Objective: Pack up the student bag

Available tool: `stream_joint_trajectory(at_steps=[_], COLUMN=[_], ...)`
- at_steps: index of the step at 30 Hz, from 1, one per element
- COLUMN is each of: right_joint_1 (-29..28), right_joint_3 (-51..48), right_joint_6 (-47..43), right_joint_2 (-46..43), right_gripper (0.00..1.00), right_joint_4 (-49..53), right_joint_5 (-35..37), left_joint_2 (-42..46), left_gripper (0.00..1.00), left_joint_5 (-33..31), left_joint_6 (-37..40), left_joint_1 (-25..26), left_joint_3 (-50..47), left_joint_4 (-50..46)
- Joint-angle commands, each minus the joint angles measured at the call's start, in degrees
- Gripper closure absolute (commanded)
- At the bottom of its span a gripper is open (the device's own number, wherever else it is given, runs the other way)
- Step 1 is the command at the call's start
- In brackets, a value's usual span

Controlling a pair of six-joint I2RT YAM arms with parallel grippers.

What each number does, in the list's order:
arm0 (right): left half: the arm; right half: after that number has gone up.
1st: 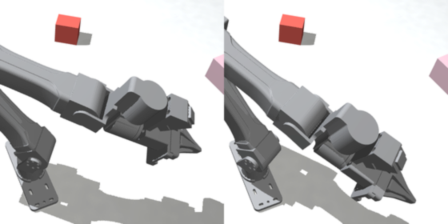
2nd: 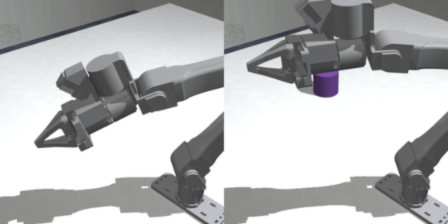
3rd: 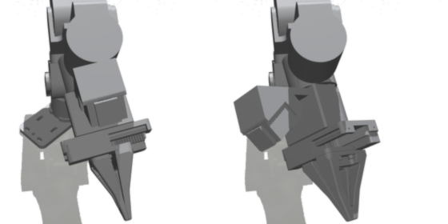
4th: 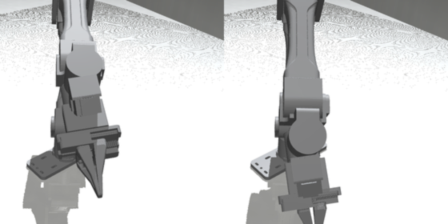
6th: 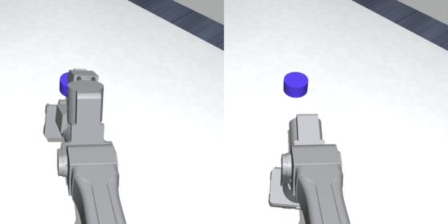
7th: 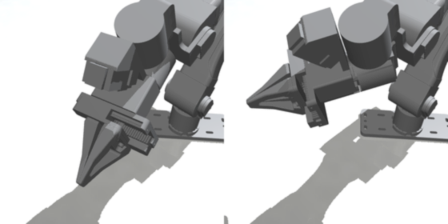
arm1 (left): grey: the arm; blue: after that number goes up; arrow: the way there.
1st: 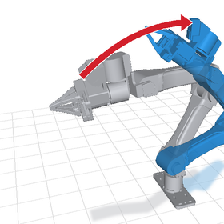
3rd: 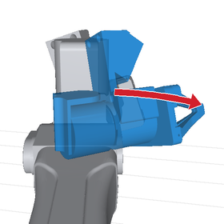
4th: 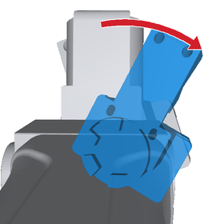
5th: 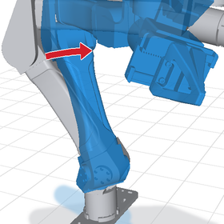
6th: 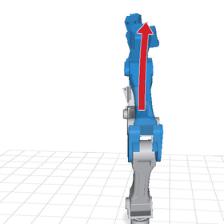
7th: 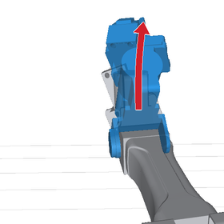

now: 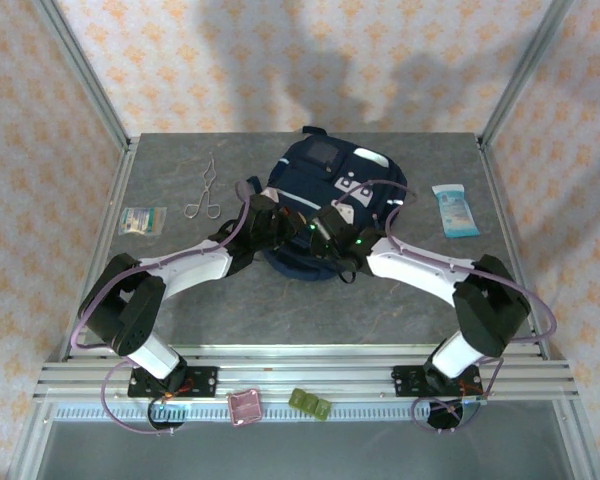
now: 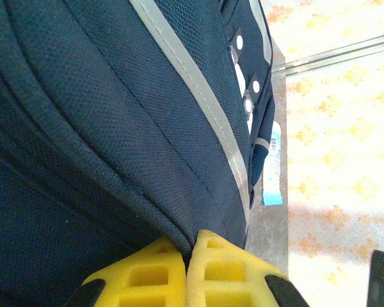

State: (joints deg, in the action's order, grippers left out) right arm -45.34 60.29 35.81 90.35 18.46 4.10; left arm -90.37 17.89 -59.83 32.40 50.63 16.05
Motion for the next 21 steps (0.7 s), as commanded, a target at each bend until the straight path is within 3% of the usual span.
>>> stream_joint_trajectory(at_steps=[1, 5, 9, 14, 21], right_joint_1=[0.1, 0.1, 0.1, 0.3, 1.9], right_joint_3=[2.3, 4.8, 6.8, 6.7, 4.3], right_joint_6=[-1.9, -3.7, -5.2, -5.1, -4.4], right_joint_2=[2.2, 5.4, 7.4, 7.2, 6.4], right_gripper=[0.67, 0.67, 0.87, 0.99, 1.00], right_joint_4=[0.0, 0.2, 0.2, 1.3, 1.1], right_joint_5=[2.6, 3.3, 1.8, 3.3, 1.5], left_joint_2=[2.8, 2.5, 2.4, 2.6, 3.4], left_gripper=[1.00, 1.00, 1.00, 1.00, 1.00], left_joint_5=[3.4, 3.9, 3.8, 3.6, 1.1], left_joint_6=[-0.4, -0.6, -0.6, -0.8, 0.7], left_joint_1=[1.2, 1.6, 1.7, 1.7, 1.6], left_joint_3=[3.9, 4.4, 4.3, 3.7, 2.9], left_joint_4=[7.3, 7.8, 7.7, 8.1, 6.7])
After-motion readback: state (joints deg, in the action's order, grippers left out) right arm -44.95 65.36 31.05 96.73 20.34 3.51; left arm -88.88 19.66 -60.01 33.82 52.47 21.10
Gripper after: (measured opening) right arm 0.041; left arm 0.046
